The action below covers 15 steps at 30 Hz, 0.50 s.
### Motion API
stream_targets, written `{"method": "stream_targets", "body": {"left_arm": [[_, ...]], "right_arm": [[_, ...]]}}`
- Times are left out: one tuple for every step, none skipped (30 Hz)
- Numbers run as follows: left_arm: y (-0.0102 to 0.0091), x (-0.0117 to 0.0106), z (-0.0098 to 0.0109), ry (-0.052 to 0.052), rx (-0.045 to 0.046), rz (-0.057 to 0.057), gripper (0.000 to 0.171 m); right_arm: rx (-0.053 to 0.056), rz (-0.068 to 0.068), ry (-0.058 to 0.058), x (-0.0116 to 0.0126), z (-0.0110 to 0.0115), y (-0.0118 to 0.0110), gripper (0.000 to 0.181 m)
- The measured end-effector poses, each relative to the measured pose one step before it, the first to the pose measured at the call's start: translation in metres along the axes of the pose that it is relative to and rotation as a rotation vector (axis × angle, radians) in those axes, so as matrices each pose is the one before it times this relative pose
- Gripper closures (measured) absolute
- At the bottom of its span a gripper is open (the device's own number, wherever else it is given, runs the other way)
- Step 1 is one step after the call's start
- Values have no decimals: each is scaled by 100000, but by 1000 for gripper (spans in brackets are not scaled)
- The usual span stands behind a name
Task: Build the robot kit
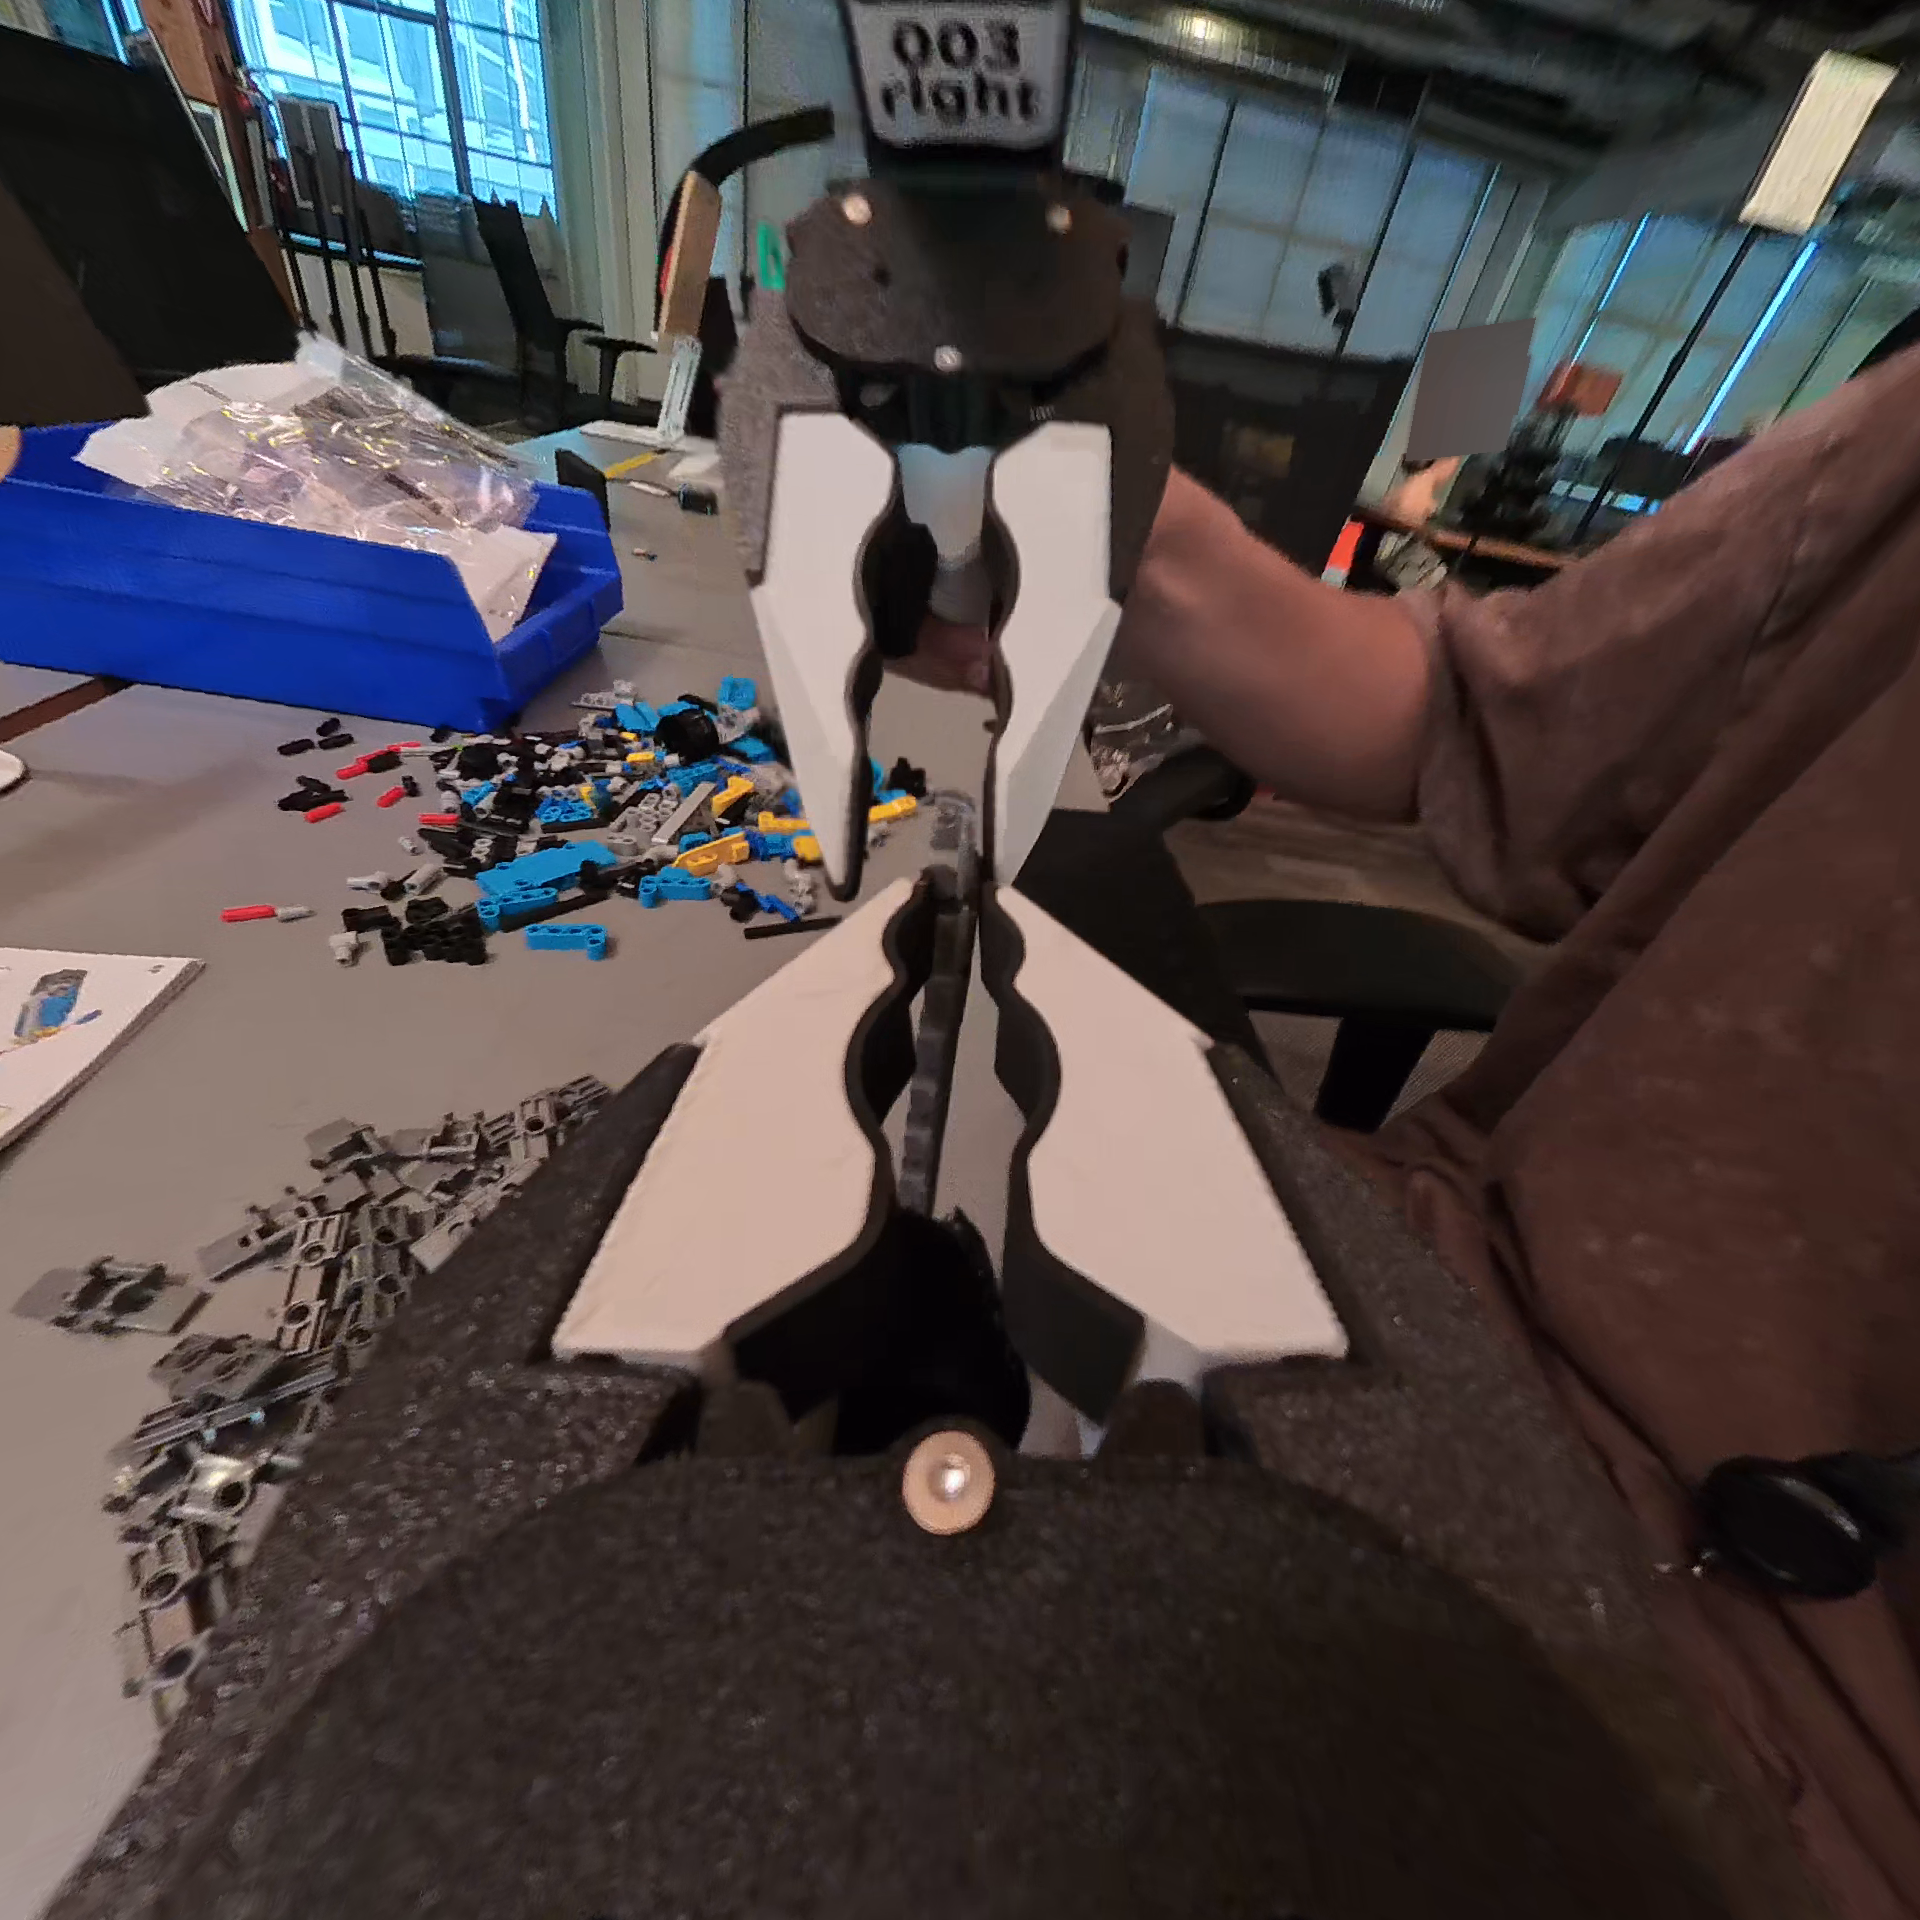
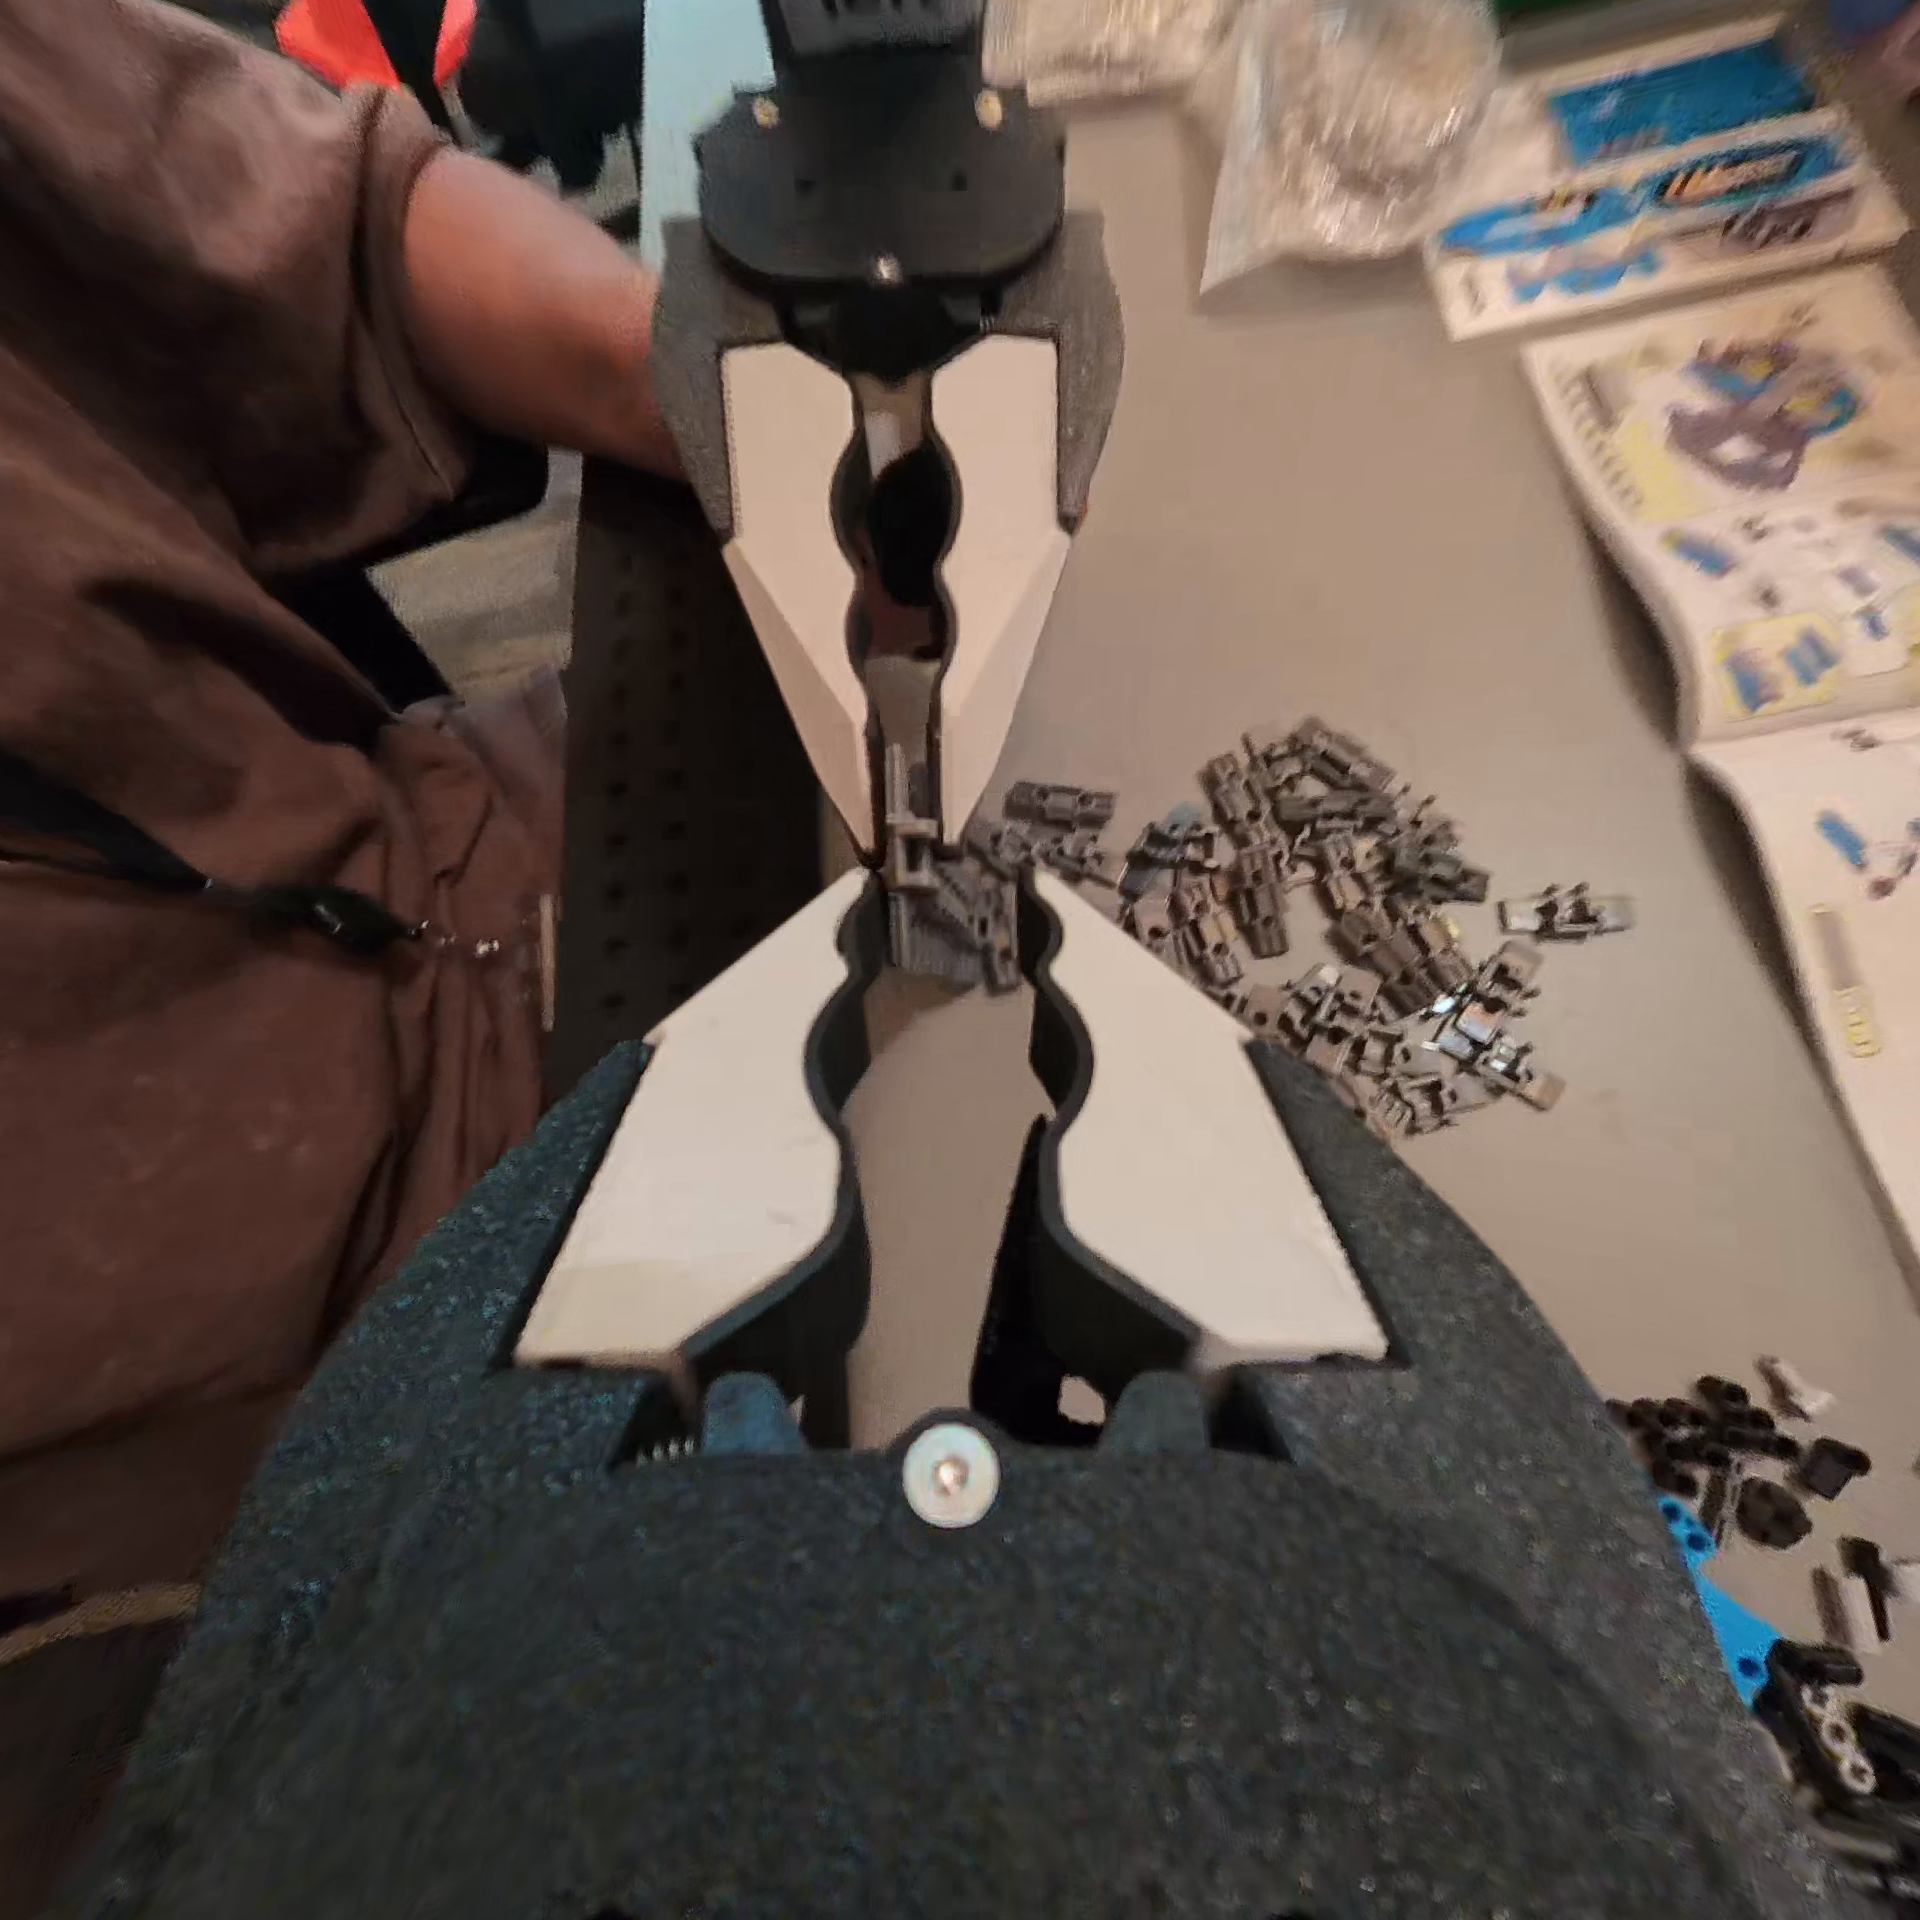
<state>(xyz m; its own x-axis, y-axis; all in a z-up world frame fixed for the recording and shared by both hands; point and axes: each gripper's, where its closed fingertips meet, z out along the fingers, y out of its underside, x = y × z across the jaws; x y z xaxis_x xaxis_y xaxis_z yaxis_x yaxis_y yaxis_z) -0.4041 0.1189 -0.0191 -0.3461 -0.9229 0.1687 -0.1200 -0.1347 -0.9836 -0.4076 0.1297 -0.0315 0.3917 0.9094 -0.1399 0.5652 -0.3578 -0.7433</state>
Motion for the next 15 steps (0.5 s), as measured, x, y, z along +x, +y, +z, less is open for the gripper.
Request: {"method": "stream_targets", "body": {"left_arm": [[-366, -102, -180, 732, 2375, -2276, 164], [-415, -109, -215, 837, 2730, -2907, 164], [-377, -144, -223, 775, 2609, -2934, 165], [-315, -198, -228, 423, 2210, -2417, 165], [-245, -206, -204, 176, 1732, -1885, 165], [-204, -83, -169, 772, 1478, -1696, 165], [-207, -46, -145, 609, 1462, -1554, 165], [-108, -91, -85, -82, 752, -654, 165], [-10, -19, -47, 10, 10, 130, 165], [-13, 47, 4, 170, 75, 17, 165], [-44, 65, 20, 233, 295, -111, 165], [-121, 73, -32, 508, 797, -439, 165], [-162, 54, -63, 647, 846, -651, 165], [-144, 29, -52, 277, 706, -302, 165], [-128, 96, -51, 597, 619, -23, 165]], "right_arm": [[4113, -563, 1270, 89, -228, -396, 156], [4425, 30, 478, -13, -243, -421, 158], [4560, 352, -157, -92, -210, -418, 163], [4316, 531, 587, 27, -117, -357, 166], [3356, 613, 1468, 182, -6, -226, 168], [2965, 131, 673, 12, 85, -201, 169], [3367, 399, 824, 22, 124, -226, 169], [2805, 349, 1257, 167, 130, -153, 169], [2017, 872, 318, 61, 159, -59, 169], [2020, 1248, -561, -47, 181, -45, 169], [2541, 837, -384, -44, 144, -127, 169], [2706, 787, -704, -84, 87, -161, 169], [2944, 842, -682, -53, -1, -233, 170], [2303, 724, -62, 4, 33, -157, 170], [2572, 675, -538, -72, 23, -168, 170]]}}
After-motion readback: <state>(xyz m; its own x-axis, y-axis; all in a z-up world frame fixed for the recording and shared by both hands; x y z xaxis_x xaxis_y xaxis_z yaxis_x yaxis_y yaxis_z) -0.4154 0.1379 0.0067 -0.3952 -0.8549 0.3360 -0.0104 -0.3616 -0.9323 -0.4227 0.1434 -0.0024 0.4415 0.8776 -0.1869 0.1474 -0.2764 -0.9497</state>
